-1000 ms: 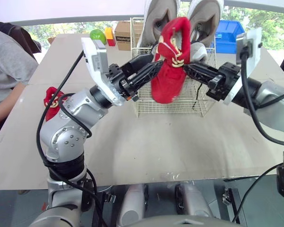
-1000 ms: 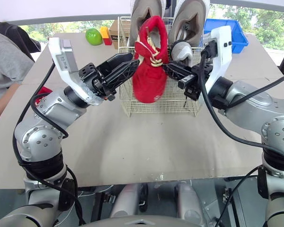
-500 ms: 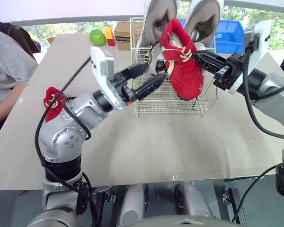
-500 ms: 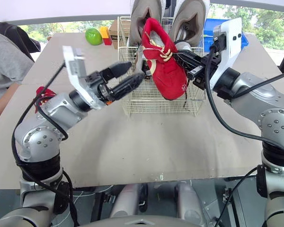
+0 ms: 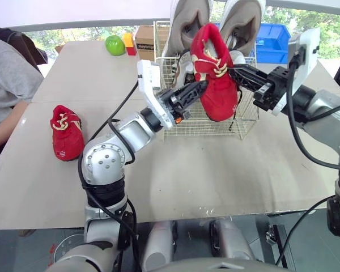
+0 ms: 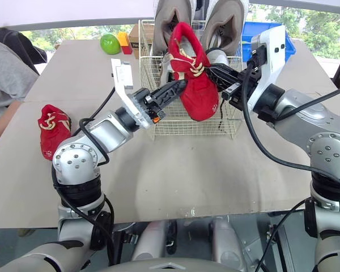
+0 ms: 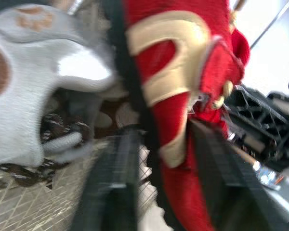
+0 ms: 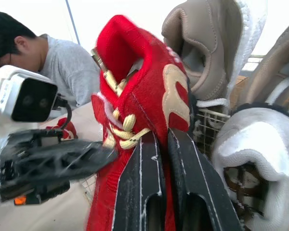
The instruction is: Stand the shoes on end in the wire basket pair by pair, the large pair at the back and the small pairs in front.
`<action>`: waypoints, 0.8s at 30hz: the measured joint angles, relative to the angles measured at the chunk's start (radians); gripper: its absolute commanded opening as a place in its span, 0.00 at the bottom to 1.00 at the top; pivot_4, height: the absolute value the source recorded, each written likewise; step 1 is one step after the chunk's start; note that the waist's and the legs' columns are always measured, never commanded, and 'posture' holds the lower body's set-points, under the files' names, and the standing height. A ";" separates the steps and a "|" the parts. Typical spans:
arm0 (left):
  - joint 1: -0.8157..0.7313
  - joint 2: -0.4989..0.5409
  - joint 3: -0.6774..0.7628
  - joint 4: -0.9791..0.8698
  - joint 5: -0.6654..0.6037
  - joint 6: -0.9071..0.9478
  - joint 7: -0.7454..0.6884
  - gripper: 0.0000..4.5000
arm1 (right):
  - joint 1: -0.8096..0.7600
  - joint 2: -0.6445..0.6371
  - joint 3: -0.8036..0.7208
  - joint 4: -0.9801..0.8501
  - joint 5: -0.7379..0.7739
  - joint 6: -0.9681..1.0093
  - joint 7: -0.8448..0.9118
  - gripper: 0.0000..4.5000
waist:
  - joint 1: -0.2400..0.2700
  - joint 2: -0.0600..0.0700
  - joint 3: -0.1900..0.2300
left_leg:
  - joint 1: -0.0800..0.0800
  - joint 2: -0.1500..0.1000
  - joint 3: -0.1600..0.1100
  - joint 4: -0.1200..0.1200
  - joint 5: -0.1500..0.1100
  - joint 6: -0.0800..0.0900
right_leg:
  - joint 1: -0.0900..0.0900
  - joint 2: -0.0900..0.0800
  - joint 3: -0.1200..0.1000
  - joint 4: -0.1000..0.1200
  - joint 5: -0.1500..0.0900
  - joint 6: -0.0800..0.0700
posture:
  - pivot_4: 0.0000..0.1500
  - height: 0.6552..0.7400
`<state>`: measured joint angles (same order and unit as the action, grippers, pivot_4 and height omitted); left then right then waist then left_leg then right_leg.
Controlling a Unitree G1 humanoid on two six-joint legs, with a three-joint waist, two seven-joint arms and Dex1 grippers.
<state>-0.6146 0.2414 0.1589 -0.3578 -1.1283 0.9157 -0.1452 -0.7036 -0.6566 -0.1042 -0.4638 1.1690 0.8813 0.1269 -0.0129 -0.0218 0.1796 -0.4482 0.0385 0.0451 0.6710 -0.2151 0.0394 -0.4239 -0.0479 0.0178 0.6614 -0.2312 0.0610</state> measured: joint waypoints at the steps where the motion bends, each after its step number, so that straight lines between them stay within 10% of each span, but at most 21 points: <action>1: -0.006 0.013 -0.002 0.000 -0.005 0.010 -0.002 0.01 | 0.000 0.000 -0.002 -0.002 0.001 0.002 0.001 0.00 | 0.001 0.000 0.000 | 0.000 0.000 0.000 0.000 0.000 0.000 | 0.000 0.000 0.000 0.000 0.000 0.000 | 1.00 1.00; 3: -0.009 0.032 -0.004 0.000 -0.005 0.014 -0.012 0.00 | 0.000 -0.001 -0.005 -0.004 0.009 0.012 0.008 0.00 | 0.001 0.000 0.000 | 0.000 0.000 0.001 0.000 0.000 0.000 | 0.000 0.000 0.000 0.000 0.000 0.000 | 1.00 1.00; 10: -0.012 0.076 -0.035 0.000 0.054 -0.011 -0.097 0.00 | -0.018 -0.007 -0.008 0.006 0.034 0.062 0.054 0.68 | 0.003 0.000 0.000 | 0.000 0.000 0.002 0.000 0.000 0.000 | 0.000 0.000 0.000 0.000 0.000 0.000 | 1.00 1.00; 15: -0.010 0.117 -0.064 -0.001 0.141 -0.057 -0.185 0.00 | -0.053 0.000 -0.008 0.048 0.066 0.112 0.042 0.68 | 0.002 0.000 0.000 | 0.000 0.000 0.002 0.000 0.000 0.000 | 0.000 0.000 0.000 0.000 0.000 0.000 | 1.00 1.00; 20: 0.008 0.126 -0.080 -0.010 0.197 -0.102 -0.232 0.00 | -0.059 0.003 -0.014 0.064 0.070 0.143 0.012 0.16 | 0.003 0.000 0.000 | 0.000 0.000 0.002 0.000 0.000 0.000 | 0.000 0.000 0.000 -0.001 0.000 0.000 | 1.00 1.00; 24: 0.041 0.152 -0.090 -0.047 0.247 -0.161 -0.296 0.00 | -0.058 -0.004 -0.022 0.039 0.079 0.152 0.019 0.01 | 0.002 0.000 0.000 | 0.000 0.000 0.002 -0.001 0.000 0.000 | 0.000 0.000 0.000 -0.001 0.000 0.000 | 1.00 1.00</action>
<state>-0.5739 0.3934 0.0690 -0.4053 -0.8813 0.7549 -0.4410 -0.7611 -0.6609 -0.1260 -0.4246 1.2483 1.0335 0.1457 -0.0107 -0.0217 0.1796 -0.4486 0.0384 0.0471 0.6700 -0.2152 0.0394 -0.4243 -0.0481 0.0177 0.6606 -0.2313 0.0608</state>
